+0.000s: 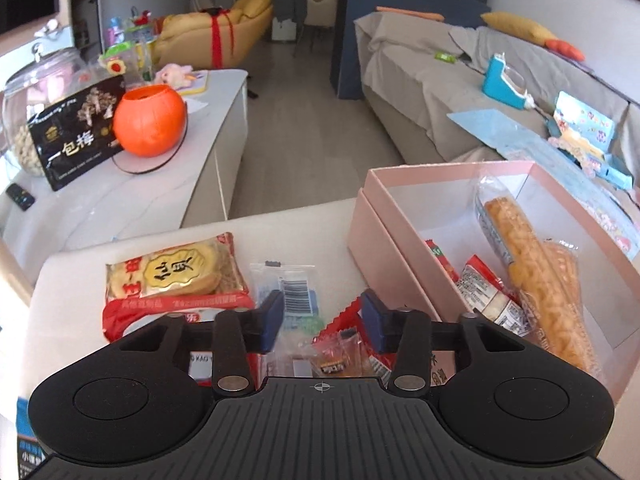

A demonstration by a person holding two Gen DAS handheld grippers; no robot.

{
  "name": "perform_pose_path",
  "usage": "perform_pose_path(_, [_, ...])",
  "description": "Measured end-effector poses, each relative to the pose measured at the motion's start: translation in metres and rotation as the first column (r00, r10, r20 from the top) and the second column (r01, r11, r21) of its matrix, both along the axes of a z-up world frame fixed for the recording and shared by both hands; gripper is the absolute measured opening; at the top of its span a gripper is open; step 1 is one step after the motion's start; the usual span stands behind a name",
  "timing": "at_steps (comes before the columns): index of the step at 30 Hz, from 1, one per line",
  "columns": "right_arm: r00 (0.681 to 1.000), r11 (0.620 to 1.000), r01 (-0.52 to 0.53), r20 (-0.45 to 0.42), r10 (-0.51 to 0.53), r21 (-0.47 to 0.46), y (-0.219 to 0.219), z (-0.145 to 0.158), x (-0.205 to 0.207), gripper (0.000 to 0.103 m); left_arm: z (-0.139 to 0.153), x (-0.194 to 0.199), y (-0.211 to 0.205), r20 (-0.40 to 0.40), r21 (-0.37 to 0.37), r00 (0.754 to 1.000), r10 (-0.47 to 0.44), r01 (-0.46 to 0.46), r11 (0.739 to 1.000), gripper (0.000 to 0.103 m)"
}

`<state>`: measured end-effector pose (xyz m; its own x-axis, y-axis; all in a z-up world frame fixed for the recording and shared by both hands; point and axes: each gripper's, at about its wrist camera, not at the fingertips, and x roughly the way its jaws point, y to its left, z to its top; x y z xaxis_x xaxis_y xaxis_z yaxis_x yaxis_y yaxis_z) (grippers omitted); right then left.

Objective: Organize snacks
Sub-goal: 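Drop the white packet into the pink box with the left gripper while the right releases the bread stick, then move the left gripper to the clear barcode packet while the right moves to the orange-wrapped snack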

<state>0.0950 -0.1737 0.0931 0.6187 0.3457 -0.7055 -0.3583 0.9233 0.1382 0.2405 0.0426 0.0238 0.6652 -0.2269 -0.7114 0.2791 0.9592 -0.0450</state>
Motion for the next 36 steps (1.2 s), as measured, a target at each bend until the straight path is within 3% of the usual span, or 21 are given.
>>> perform_pose_path(4, [1.000, 1.000, 0.010, 0.006, -0.010, -0.013, -0.009, -0.008, 0.001, 0.050, -0.008, 0.001, -0.012, 0.008, 0.071, 0.998, -0.069, 0.068, 0.995, 0.010])
perform_pose_path(9, [0.999, 0.999, 0.040, 0.007, -0.040, 0.022, -0.013, -0.011, 0.010, 0.053, -0.011, -0.010, -0.027, 0.032, 0.084, 0.989, -0.144, 0.141, 0.986, 0.008])
perform_pose_path(13, [0.999, 0.999, 0.029, 0.014, -0.029, 0.014, -0.004, -0.009, 0.013, 0.053, -0.013, -0.026, -0.040, 0.069, 0.190, 0.968, -0.239, 0.223, 0.956, 0.009])
perform_pose_path(16, [1.000, 1.000, 0.017, 0.026, -0.017, 0.010, 0.002, -0.006, 0.012, 0.053, -0.013, -0.030, -0.039, 0.073, 0.209, 0.963, -0.258, 0.238, 0.949, 0.009])
perform_pose_path(23, [0.998, 0.999, -0.037, 0.044, 0.036, 0.025, 0.031, 0.019, 0.032, 0.053, -0.005, -0.053, -0.001, 0.025, 0.128, 0.986, -0.165, 0.161, 0.979, 0.013])
perform_pose_path(27, [0.997, 0.996, -0.078, -0.016, 0.079, 0.048, 0.066, 0.031, 0.073, 0.053, -0.002, -0.088, 0.030, 0.012, 0.106, 0.996, -0.087, 0.086, 0.991, 0.019])
perform_pose_path(31, [0.985, 0.990, -0.133, -0.100, 0.137, 0.051, 0.114, 0.025, 0.109, 0.054, 0.007, -0.126, 0.076, 0.026, -0.069, 0.999, 0.042, -0.040, 0.997, 0.020])
perform_pose_path(34, [0.980, 0.991, -0.135, -0.148, 0.130, -0.024, 0.155, 0.000, 0.131, 0.054, 0.018, -0.150, 0.103, 0.038, -0.180, 0.991, 0.128, -0.119, 0.976, 0.021])
perform_pose_path(36, [0.981, 0.991, -0.105, -0.169, 0.090, -0.079, 0.175, -0.021, 0.143, 0.047, 0.022, -0.165, 0.114, 0.028, -0.232, 0.988, 0.153, -0.143, 0.962, 0.021])
